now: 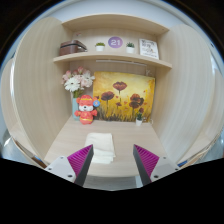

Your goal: Fold towel

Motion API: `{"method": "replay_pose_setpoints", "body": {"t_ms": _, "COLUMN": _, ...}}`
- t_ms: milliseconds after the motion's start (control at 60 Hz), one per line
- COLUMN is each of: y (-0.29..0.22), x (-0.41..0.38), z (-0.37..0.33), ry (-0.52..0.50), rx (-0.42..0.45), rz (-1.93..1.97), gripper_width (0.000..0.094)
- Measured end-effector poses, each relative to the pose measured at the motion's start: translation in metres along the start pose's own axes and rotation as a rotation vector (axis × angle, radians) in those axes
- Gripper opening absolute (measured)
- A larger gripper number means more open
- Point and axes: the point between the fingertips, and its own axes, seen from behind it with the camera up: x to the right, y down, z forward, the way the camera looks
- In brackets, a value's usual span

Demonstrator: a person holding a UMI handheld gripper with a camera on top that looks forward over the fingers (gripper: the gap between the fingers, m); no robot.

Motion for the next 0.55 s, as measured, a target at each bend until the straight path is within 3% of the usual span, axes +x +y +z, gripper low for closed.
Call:
{"method": "replay_pose_setpoints", "body": {"t_ms": 167, "y": 0.024, "x": 0.013, "z": -0.030, "ry": 0.037, "rx": -0.027, "rz": -0.015, "gripper_width": 0.0804}}
{"method": "replay_pose_setpoints", "body": {"t_ms": 550, "y": 0.036, "x": 0.016, "z": -0.060, "ry": 0.018, "rx": -0.016, "rz": 0.011, "gripper_width": 0.0806}}
